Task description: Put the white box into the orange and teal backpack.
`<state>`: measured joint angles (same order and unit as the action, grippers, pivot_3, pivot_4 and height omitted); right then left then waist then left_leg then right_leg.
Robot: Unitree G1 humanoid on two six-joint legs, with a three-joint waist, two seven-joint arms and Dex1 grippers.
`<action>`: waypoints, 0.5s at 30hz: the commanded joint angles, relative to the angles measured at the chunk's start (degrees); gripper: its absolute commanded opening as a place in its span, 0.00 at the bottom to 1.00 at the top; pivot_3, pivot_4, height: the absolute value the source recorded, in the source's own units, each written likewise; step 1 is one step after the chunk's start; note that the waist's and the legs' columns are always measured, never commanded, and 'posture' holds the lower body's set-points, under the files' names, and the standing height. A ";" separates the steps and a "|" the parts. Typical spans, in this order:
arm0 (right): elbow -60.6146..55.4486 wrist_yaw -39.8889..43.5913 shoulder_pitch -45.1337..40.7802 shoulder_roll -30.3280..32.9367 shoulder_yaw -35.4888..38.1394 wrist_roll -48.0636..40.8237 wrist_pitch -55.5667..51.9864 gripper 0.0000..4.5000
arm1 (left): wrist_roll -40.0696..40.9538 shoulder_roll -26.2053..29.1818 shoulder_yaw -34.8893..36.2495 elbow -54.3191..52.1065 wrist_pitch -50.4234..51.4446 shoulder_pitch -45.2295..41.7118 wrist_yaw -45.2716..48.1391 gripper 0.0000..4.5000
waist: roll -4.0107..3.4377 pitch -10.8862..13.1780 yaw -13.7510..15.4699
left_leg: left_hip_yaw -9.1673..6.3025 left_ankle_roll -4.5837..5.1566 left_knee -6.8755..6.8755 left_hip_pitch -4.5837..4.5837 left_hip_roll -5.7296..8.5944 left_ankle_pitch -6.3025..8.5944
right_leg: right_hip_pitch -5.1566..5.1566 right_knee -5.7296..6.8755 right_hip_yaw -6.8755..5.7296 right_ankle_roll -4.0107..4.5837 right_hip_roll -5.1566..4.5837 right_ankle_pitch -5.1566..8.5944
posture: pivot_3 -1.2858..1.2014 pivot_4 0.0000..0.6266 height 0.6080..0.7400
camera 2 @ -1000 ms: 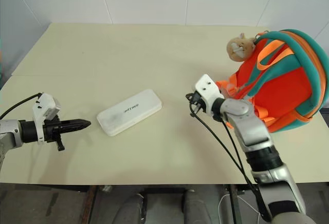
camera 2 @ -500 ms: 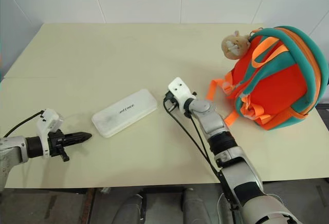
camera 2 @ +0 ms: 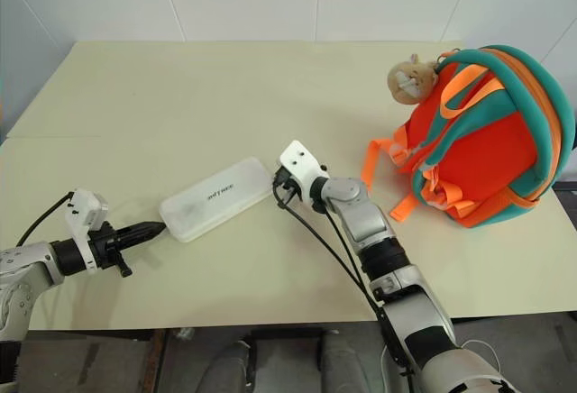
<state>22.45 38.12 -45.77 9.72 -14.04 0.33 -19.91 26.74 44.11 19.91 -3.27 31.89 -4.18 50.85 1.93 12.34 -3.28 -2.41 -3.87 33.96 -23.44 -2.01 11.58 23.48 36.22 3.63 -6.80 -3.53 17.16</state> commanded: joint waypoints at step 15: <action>-24.60 15.03 8.02 6.76 -5.30 -4.20 -11.00 0.00 | 1.14 -0.50 -4.48 -1.14 -0.76 -3.11 2.92 0.01 | 0.02 -0.01 0.23 | 0.00 -0.01 0.01 0.02 0.01 0.00 | -0.02 0.00 0.00 0.01 0.00 0.01 | 0.52 0.24 1.00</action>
<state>3.34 49.58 -37.68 17.85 -15.99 -0.56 -30.56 26.49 43.83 17.75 -1.31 31.74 -6.06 51.11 1.94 12.33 -3.04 -2.41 -3.88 33.97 -23.42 -2.00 11.58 23.45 36.21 3.63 -6.79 -3.53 17.17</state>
